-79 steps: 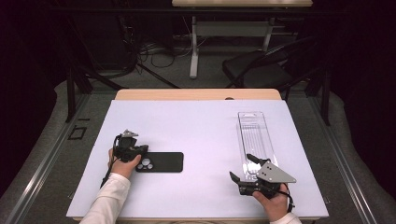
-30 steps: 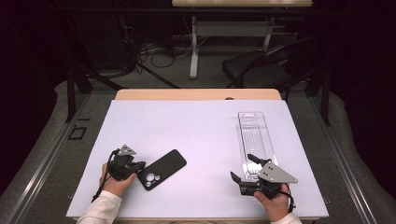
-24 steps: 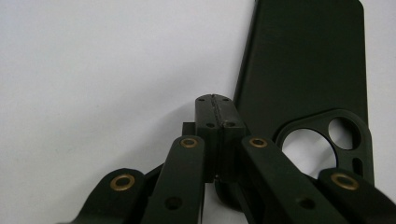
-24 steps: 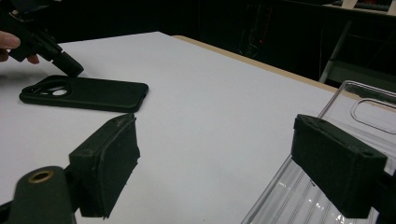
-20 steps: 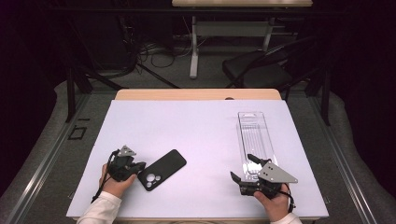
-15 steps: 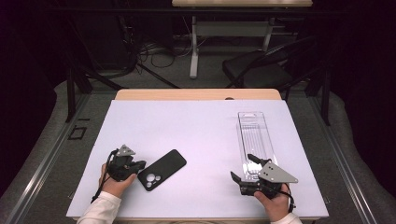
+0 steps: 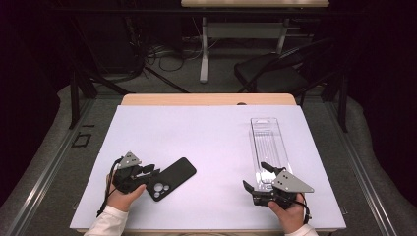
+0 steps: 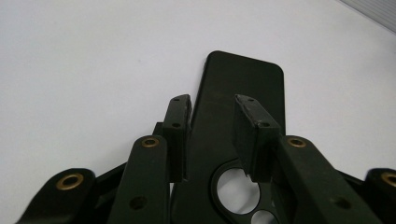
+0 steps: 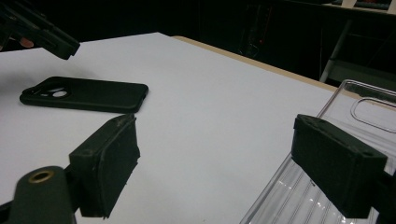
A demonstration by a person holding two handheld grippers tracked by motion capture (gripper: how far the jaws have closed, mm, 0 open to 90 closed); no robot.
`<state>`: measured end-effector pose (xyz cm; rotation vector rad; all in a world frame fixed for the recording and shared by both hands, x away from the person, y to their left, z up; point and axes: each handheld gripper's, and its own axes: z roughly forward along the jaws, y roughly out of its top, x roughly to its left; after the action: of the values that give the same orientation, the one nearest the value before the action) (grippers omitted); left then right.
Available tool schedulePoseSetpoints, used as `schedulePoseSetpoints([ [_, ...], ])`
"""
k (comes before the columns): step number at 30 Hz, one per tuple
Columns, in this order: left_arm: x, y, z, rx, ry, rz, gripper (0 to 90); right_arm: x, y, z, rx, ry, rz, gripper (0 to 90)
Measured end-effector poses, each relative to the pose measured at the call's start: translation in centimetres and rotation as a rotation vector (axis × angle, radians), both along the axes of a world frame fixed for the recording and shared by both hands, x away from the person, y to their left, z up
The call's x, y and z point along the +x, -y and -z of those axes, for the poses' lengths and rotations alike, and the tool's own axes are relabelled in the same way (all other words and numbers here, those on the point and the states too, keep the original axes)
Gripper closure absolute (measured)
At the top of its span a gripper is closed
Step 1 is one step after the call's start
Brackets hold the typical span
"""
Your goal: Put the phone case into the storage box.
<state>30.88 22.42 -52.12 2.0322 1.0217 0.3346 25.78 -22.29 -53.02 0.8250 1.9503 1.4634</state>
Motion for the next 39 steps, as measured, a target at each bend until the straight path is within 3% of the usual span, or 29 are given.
schedulePoseSetpoints([
  [15, -0.1, -0.1, -0.1, -0.034, 0.01, 0.004, 49.1, 0.0, 0.0, 0.0, -0.003, -0.004, -0.004, 13.9],
  [21, 0.0, -0.6, -0.3, -0.091, 0.014, -0.007, 46.3, 0.0, 0.0, 0.0, -0.003, -0.003, -0.006, 13.9],
  [26, -0.1, -0.6, -0.4, -0.089, 0.024, 0.008, 41.8, 0.0, 0.0, 0.0, -0.004, -0.005, -0.006, 13.9],
  [29, 0.0, -0.3, -0.3, -0.076, 0.015, 0.023, 33.7, 0.0, 0.0, 0.0, -0.004, -0.005, -0.006, 13.9],
  [34, -0.1, 0.3, -0.3, -0.028, 0.036, 0.043, 22.0, 0.0, 0.0, 0.0, -0.005, -0.005, -0.007, 13.9],
  [39, -0.2, 0.6, -0.2, -0.026, 0.044, 0.042, 15.6, 0.0, 0.0, 0.0, -0.004, -0.008, -0.007, 13.9],
])
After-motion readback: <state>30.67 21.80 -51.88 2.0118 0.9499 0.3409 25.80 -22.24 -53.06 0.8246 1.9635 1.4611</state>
